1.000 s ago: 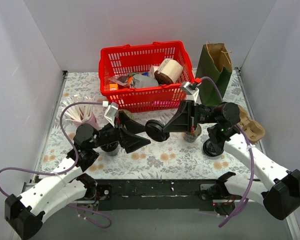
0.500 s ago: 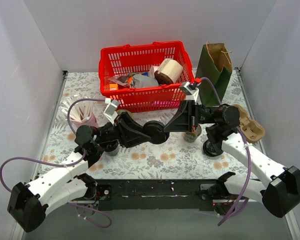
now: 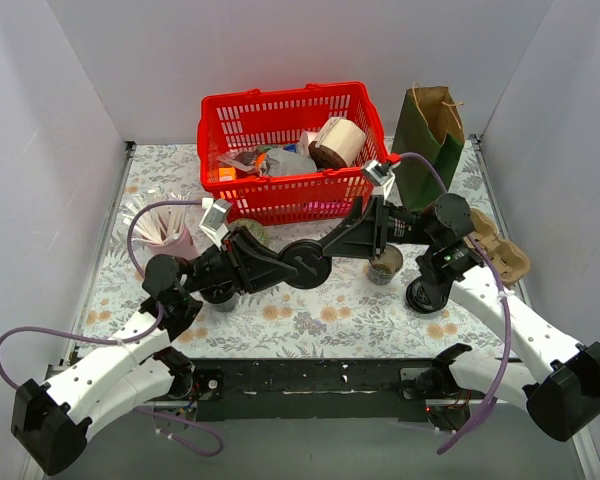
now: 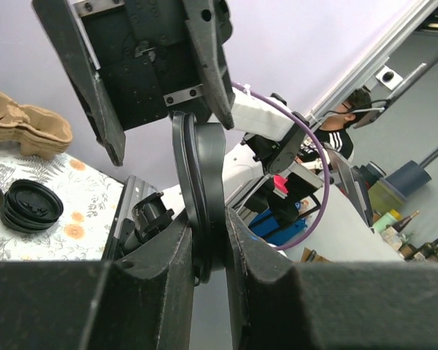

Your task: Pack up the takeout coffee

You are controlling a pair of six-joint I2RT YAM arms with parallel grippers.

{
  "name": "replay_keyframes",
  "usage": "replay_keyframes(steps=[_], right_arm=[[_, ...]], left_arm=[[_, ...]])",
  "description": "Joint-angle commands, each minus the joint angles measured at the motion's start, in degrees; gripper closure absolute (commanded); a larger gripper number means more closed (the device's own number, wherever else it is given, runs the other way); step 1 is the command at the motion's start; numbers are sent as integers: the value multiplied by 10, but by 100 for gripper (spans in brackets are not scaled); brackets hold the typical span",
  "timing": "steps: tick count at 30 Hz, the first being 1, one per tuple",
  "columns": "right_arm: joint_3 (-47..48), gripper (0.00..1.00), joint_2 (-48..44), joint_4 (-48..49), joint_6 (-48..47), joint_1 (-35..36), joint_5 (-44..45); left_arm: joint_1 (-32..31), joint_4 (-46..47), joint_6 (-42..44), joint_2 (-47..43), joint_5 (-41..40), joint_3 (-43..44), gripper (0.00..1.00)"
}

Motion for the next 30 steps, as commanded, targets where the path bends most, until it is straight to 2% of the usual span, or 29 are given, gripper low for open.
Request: replay_keyframes(steps=[1, 4, 7, 11, 13, 16, 17, 20, 24, 27, 30], right_arm=[[47, 20, -34, -123, -121, 3, 43], [50, 15, -34, -135, -137, 3, 38], [55, 14, -31, -161, -171, 5, 29], [106, 13, -21, -304, -289, 18, 59], [122, 15, -20, -346, -312, 19, 65], [124, 25, -20, -368, -326, 20, 73], [126, 32, -17, -386, -331, 20, 75], [129, 46, -11, -417, -349, 20, 82], [132, 54, -9, -433, -364, 20, 84], [129, 64, -10, -433, -364, 20, 82], [122, 67, -11, -421, -356, 20, 79]], left_arm=[[-1, -61, 4, -13, -34, 17, 86], [-1, -60, -2, -8, -36, 16, 86], [-1, -77, -3, 3, -37, 26, 86], [-1, -80, -7, 14, -37, 30, 84], [-1, -90, -5, 23, -39, 34, 83], [-1, -94, -2, 29, -41, 32, 82], [-1, -96, -1, 30, -43, 32, 82], [-1, -99, 2, 34, -41, 35, 82], [-1, -102, 5, 37, -40, 35, 81], [-1, -104, 7, 39, -39, 35, 80], [-1, -113, 11, 40, -39, 36, 72]])
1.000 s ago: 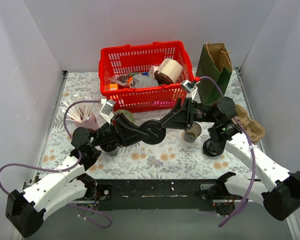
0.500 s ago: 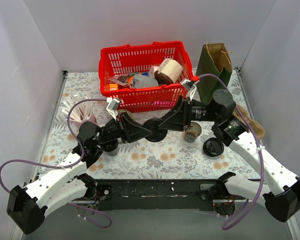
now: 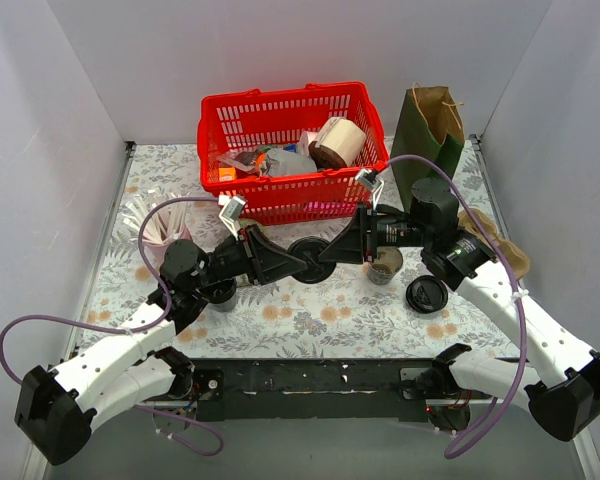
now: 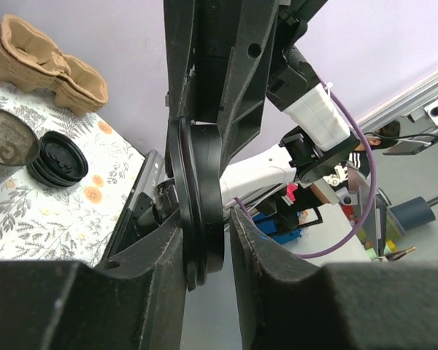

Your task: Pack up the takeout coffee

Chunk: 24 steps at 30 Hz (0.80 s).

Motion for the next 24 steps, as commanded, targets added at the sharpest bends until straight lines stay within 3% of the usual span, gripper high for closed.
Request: replay_keyframes(steps=[1, 4, 5, 8, 12, 18, 22, 24], right_arm=[[15, 68, -6, 16, 0, 2, -3], [8, 70, -11, 32, 6, 1, -1], [8, 70, -11, 32, 7, 0, 8], [5, 71, -21, 30, 9, -12, 25], [-4, 73, -35, 9, 8, -57, 41], [-38, 73, -82, -46, -31, -191, 44], [-58, 73, -118, -92, -69, -296, 53], [-60, 73, -131, -122, -85, -317, 75]], left_arm=[[-1, -11, 13, -1, -6, 22, 68], [-1, -25, 22, -4, -13, 24, 46], [-1, -37, 24, -6, -17, 24, 26], [-1, -74, 41, -12, -44, 29, 4], [-1, -156, 72, -15, -97, 44, 2], [-1, -325, 119, 53, -226, 98, 2], [-3, -331, 118, 146, -239, 130, 2], [-11, -331, 121, 212, -241, 154, 2]])
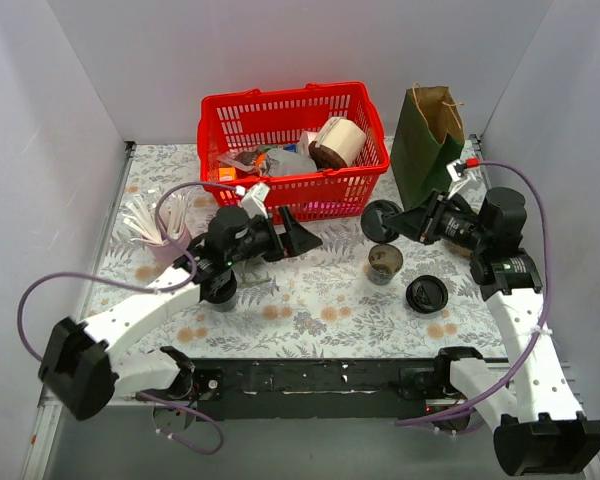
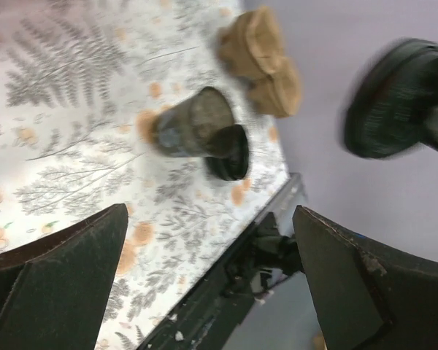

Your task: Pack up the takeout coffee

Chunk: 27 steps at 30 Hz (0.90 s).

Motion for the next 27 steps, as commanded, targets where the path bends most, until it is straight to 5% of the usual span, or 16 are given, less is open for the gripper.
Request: replay_keyframes(steps=[1, 6, 13, 19, 27], right_arm=[[-4, 74, -43, -58, -66, -56, 37], [2, 74, -81, -59, -84, -63, 96], [14, 73, -116, -88, -119, -63, 170], [7, 72, -126, -92, -133, -63, 195], [-3, 72, -132, -93, -136, -63, 197]], left_arm=[[-18, -50, 21, 102, -47, 71, 2], [-83, -35, 47, 264, -67, 154, 2], [-119, -43, 55, 383, -85, 246, 3], [-141, -98, 60, 445, -154, 315, 28], [-160, -119, 46, 492, -197, 359, 46]])
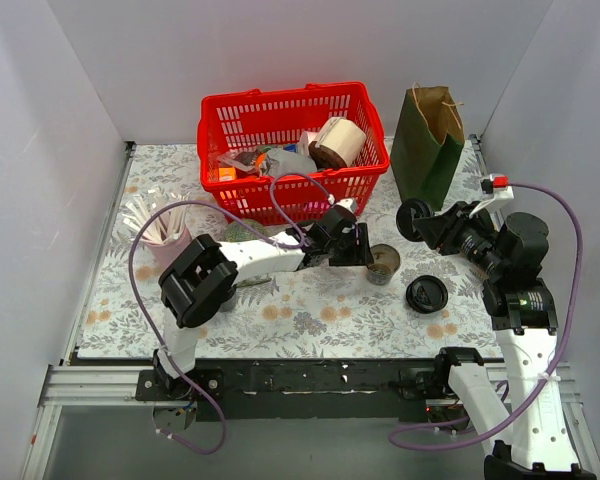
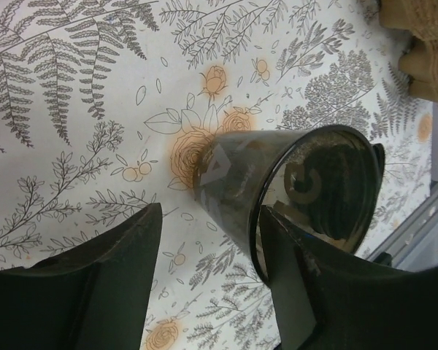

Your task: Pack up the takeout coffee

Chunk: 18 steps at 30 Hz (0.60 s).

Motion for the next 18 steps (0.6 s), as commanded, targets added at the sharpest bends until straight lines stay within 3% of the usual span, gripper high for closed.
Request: replay_keyframes(steps=[1, 5, 8, 9, 11, 16, 18], right_arm=[[2, 71, -6, 8, -12, -3, 9], [1, 71, -5, 4, -16, -3, 11], [2, 70, -8, 0, -17, -3, 14], [0, 70, -9, 0, -18, -3, 15], [-1, 70, -11, -1, -19, -3, 17], [-2, 70, -7, -1, -21, -3, 5], [-1, 69, -5, -2, -21, -3, -2]], left_arm=[[-14, -33, 2, 13, -55, 51, 49], [-23, -78, 8, 41, -78, 103, 57], [-31, -117, 14, 57, -111, 133, 78], [-33, -128, 17, 59, -117, 141, 89], [-38, -153, 20, 61, -137, 155, 97], [-48, -232, 33, 31, -191, 154, 100], [-49, -252, 31, -9, -210, 113, 100]])
